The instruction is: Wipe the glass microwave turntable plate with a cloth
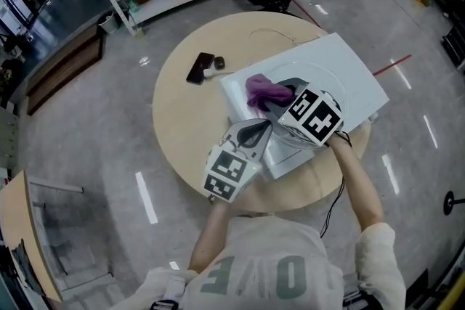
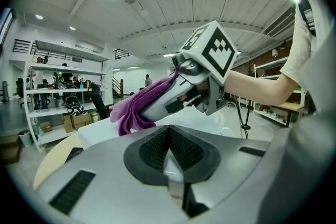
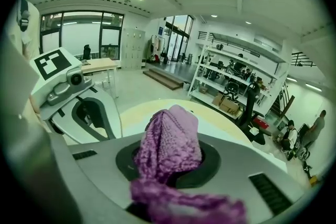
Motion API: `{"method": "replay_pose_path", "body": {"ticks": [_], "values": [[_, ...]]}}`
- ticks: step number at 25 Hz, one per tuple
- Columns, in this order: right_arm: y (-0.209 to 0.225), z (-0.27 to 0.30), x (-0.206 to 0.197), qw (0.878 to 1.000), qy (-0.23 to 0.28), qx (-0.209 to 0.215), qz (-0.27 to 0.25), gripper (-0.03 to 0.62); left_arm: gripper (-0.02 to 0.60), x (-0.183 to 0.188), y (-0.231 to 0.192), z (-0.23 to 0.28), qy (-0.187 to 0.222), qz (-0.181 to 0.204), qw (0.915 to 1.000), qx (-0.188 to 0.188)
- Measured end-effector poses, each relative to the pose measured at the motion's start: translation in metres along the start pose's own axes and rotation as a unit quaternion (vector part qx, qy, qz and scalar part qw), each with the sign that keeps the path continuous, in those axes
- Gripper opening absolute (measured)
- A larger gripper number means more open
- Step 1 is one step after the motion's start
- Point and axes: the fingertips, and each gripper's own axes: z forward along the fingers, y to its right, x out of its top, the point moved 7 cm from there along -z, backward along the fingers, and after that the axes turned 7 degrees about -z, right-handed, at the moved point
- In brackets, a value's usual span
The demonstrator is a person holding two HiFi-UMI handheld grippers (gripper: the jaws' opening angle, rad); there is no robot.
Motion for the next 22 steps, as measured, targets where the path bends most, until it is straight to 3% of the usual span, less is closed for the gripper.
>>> {"method": "replay_pose_path", "body": {"ticks": [10, 22], "values": [[0.051, 0.016, -0.013, 0.997, -0.032, -0.069, 0.03, 0.055, 0.002, -0.003, 0.002, 0.0, -0.011, 0.002, 0.9999, 0.006], [0.087, -0.019, -0.055, 0.984, -0.06, -0.149, 0.082, 0.056, 0.002, -0.001, 0.003, 0.0, -0.023, 0.02, 0.9993, 0.023]]}}
